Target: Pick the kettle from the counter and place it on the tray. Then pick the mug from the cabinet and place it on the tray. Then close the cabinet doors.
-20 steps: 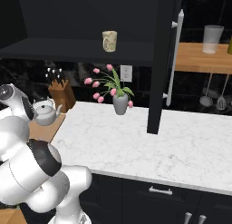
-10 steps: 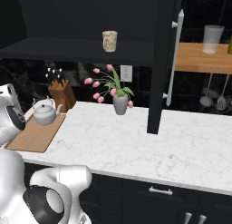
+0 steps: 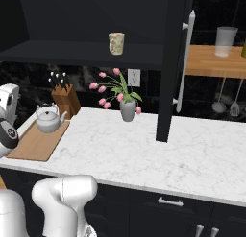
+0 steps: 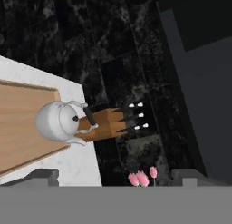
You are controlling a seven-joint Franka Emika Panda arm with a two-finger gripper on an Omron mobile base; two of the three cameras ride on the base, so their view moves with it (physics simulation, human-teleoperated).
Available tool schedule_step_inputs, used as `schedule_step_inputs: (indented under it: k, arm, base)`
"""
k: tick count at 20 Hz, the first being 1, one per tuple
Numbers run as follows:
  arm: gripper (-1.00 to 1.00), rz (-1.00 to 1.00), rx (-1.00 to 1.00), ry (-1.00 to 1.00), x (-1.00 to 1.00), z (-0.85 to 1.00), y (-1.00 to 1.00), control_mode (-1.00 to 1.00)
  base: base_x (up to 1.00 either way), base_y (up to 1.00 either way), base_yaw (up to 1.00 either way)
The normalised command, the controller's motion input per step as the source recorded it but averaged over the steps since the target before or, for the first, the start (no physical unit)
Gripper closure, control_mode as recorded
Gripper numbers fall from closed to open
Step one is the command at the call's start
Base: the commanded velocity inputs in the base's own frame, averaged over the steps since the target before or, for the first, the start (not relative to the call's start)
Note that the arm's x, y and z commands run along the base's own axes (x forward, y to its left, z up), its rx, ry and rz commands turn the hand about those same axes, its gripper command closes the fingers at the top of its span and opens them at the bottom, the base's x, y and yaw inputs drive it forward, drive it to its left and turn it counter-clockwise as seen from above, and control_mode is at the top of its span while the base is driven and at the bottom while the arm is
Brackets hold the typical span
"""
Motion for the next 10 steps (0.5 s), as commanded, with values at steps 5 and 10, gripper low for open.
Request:
schedule_step_inputs:
  k: [5,10]
  arm:
    - [-1.0,-0.39,0.53,0.04,-0.52,0.53,-0.35,-1.0]
    - [-1.0,-0.42,0.51,0.13,-0.48,0.52,-0.4,-1.0]
  base:
    - [0.0,0.0,0.0]
    - [0.0,0.0,0.0]
